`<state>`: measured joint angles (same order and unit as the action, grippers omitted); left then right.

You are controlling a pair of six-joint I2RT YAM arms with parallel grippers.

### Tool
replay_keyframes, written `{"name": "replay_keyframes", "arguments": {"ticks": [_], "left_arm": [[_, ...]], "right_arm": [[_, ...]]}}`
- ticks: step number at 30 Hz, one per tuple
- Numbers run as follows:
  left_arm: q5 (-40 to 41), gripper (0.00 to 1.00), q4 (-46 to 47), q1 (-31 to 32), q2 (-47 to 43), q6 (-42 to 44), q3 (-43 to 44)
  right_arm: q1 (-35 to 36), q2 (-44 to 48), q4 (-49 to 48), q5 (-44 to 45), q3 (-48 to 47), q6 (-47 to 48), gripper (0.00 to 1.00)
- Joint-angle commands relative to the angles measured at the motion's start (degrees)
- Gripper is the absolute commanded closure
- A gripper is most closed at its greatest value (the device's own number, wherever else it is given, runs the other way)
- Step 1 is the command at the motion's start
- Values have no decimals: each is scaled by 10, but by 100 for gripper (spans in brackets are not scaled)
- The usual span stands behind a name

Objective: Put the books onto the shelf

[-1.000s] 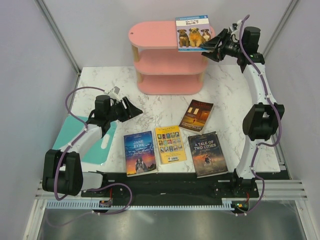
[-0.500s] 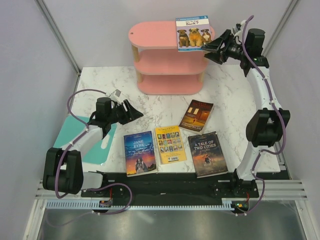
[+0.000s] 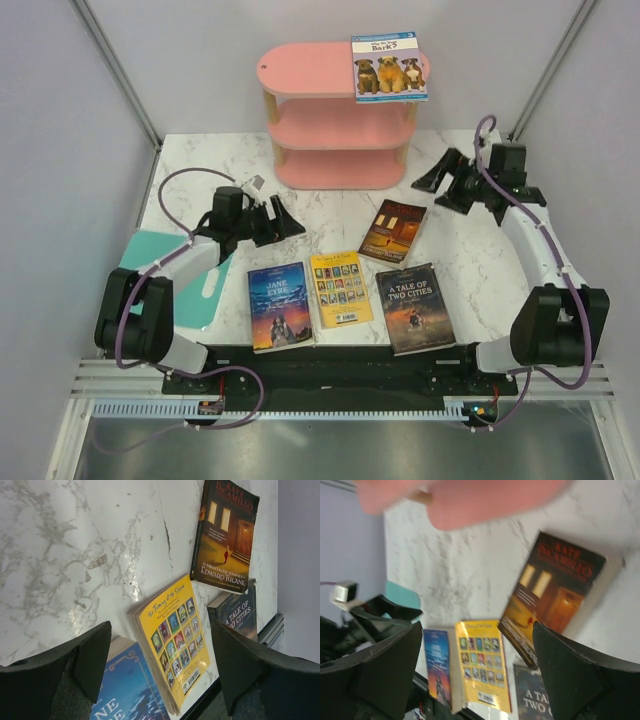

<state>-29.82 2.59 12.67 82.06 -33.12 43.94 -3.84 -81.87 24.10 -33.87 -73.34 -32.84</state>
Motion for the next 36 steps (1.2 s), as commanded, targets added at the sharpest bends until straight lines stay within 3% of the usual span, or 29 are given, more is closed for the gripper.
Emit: {"name": "replay_keyframes", "arguments": {"ticks": [1,5,14,21,28,33,34,35,36], "left_arm": [[17,12,-14,61,47,34,70],[9,12,-22,104,121,25,133],[-26,12,-22,138,310,-13,296],[-56,11,-22,170,402,-41,391],[-74,11,-22,192,454,-56,429],[-89,10,-22,211,478,-61,442],[-89,10,-22,212,479,-62,442],[-89,11,-22,213,479,-62,443],[-89,11,-22,213,478,-63,442]], "right_arm": [[6,1,34,31,130,63,2],[8,3,11,55,221,66,2],[8,-77,-101,50,273,40,2],[8,-137,-237,-6,319,-26,2],[8,-170,-436,-71,412,-144,3],[8,-182,-538,-93,441,-196,13],[9,-182,-547,-96,442,-202,19],[8,-179,-562,-99,442,-207,35],[9,-175,-568,-102,442,-211,44]]}}
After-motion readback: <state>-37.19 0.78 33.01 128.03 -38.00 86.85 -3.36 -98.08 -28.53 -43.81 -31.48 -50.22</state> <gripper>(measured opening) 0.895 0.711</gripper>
